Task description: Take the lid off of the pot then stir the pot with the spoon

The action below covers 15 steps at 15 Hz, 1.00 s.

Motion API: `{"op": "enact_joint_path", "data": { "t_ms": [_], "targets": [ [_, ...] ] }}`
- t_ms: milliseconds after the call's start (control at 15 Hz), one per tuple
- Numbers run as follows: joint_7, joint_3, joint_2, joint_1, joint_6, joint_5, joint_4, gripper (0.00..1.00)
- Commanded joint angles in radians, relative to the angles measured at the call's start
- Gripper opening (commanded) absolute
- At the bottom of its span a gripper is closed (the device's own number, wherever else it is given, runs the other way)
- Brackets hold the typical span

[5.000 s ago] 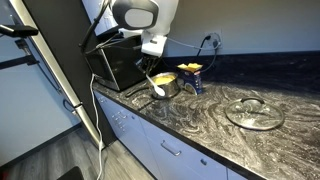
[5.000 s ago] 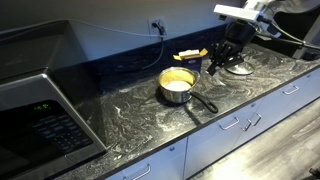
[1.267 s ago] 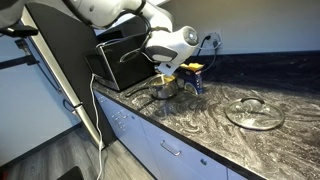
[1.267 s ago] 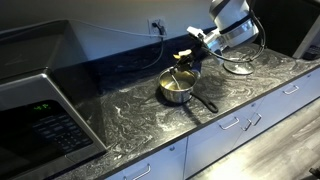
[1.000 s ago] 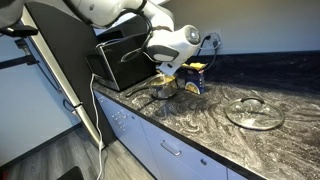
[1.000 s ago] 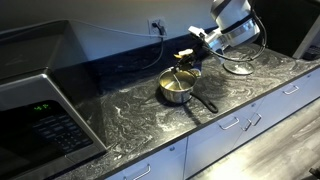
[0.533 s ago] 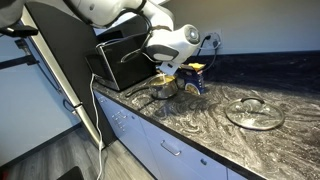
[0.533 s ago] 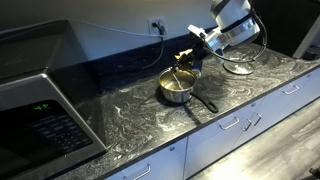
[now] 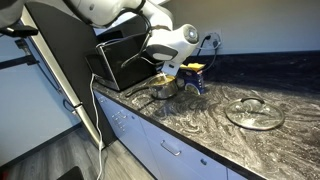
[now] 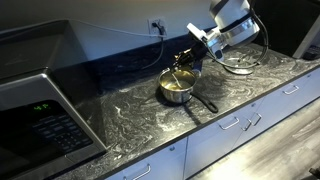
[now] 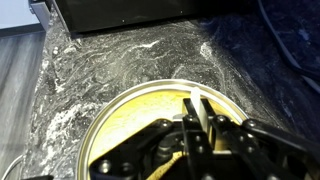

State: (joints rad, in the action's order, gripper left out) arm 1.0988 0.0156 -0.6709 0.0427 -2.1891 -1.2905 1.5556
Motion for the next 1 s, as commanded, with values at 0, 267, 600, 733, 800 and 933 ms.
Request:
{"op": "enact_joint_path", "data": {
  "t_ms": [0,267,600,733,800,933],
  "targets": [
    [-0.067,0.014,-0.004,-0.004,-0.025,-0.021,-0.016,0.03],
    [-0.129,0.02,-0.01,-0.005,-0.023,-0.04,-0.025,0.03],
    [-0.138,0.029,-0.025,-0.008,0.02,-0.042,-0.042,0.03],
    [-0.118,0.035,-0.029,-0.013,0.054,-0.037,-0.047,0.03],
    [-0.111,0.036,-0.031,-0.014,0.069,-0.035,-0.047,0.03],
    [-0.093,0.036,-0.024,-0.014,0.1,-0.033,-0.039,0.03]
  ]
}}
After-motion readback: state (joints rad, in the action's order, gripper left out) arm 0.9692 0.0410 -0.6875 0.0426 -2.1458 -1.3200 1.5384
